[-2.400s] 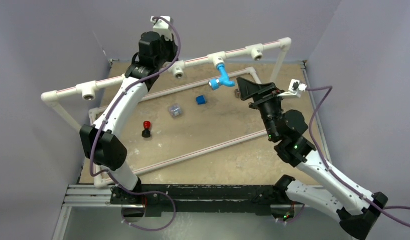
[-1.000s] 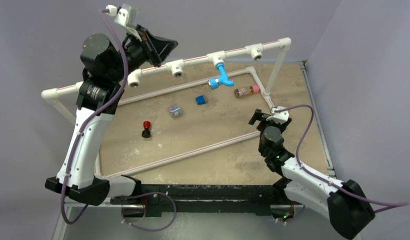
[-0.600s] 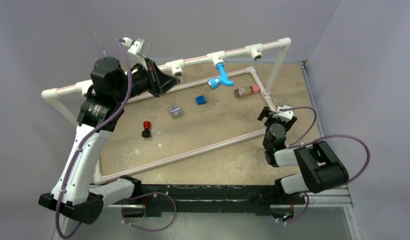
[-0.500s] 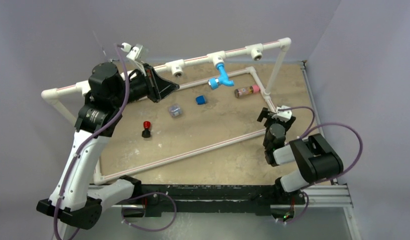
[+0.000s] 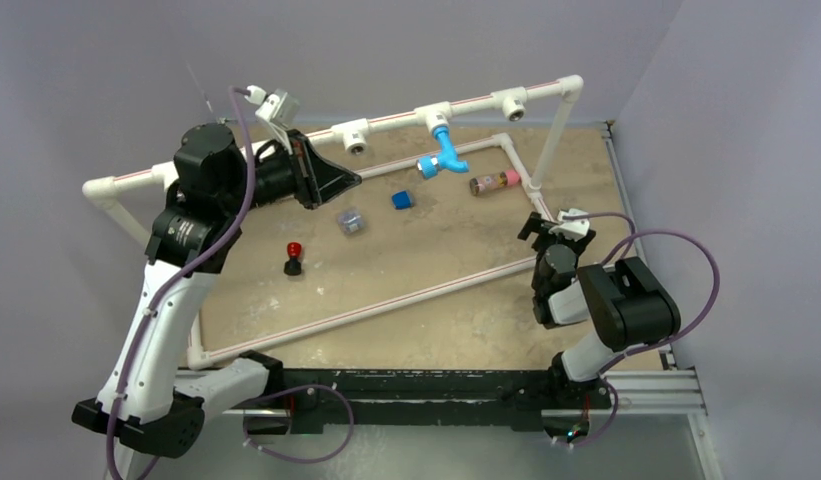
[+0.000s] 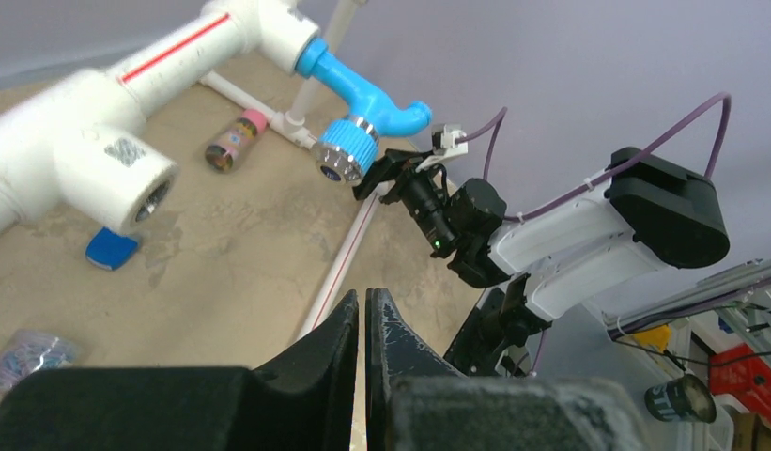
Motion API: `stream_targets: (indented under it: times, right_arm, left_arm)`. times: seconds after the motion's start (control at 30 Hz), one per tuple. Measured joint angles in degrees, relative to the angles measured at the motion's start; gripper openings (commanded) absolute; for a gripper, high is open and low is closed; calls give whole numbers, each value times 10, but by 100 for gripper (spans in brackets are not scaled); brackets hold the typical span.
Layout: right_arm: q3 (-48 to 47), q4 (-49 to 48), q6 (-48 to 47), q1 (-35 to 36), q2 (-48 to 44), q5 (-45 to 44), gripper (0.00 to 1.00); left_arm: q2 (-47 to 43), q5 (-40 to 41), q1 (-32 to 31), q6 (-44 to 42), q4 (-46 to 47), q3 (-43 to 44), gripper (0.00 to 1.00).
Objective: Install the water faucets
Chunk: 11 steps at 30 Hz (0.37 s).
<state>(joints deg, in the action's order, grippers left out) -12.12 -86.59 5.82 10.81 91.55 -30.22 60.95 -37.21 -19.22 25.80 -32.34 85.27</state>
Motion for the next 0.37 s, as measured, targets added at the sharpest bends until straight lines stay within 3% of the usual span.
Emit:
stream_targets:
  times: [0.37]
  right_arm:
    - [-4,-3,2,-1,0,16,99]
  left_arm:
    - [59,12,-1,-11,0,152,8]
